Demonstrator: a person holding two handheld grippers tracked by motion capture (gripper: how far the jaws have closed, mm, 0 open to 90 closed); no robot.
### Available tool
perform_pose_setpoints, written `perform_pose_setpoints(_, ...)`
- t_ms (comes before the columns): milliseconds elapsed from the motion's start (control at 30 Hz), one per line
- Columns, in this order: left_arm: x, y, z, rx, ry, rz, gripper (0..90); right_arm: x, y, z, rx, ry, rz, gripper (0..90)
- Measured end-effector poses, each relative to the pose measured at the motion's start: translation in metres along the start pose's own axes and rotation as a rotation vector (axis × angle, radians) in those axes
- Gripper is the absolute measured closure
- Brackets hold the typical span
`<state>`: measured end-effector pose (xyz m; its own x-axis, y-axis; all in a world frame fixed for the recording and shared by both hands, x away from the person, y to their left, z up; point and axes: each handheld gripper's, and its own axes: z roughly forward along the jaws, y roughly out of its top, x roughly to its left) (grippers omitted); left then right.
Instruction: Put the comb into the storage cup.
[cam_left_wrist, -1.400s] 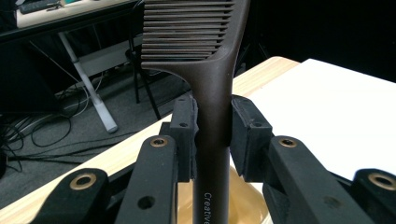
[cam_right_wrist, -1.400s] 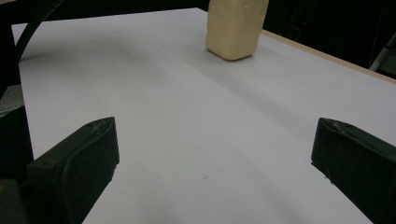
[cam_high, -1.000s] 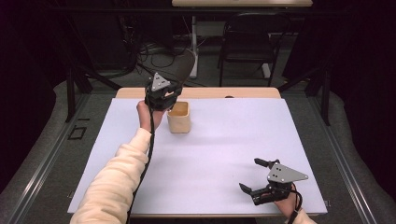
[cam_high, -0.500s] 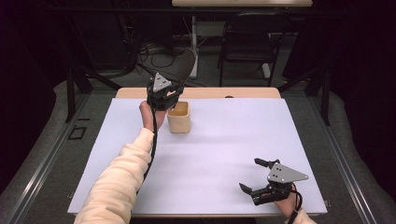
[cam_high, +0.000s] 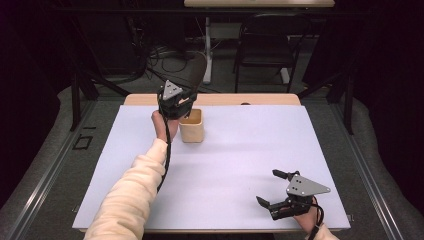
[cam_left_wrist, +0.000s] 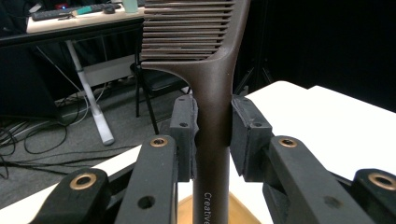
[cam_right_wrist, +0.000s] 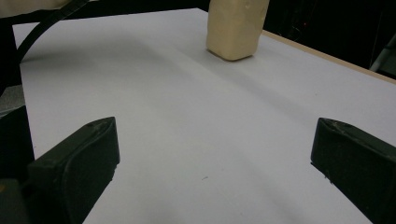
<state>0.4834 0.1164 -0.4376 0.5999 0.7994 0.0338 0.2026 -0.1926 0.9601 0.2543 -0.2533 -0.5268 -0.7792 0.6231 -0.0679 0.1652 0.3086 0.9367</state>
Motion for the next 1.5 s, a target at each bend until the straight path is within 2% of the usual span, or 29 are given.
perform_pose_setpoints(567, 0.002, -0.012, 0.006, 0.001, -0.005, -0.028, 72.4, 0.0, 0.0, 0.0, 0.0, -0.001, -0.002, 0.7)
perform_pose_setpoints(1500, 0.003, -0.024, 0.011, 0.023, -0.019, -0.029, 72.4, 0.0, 0.0, 0.0, -0.001, -0.001, -0.001, 0.7)
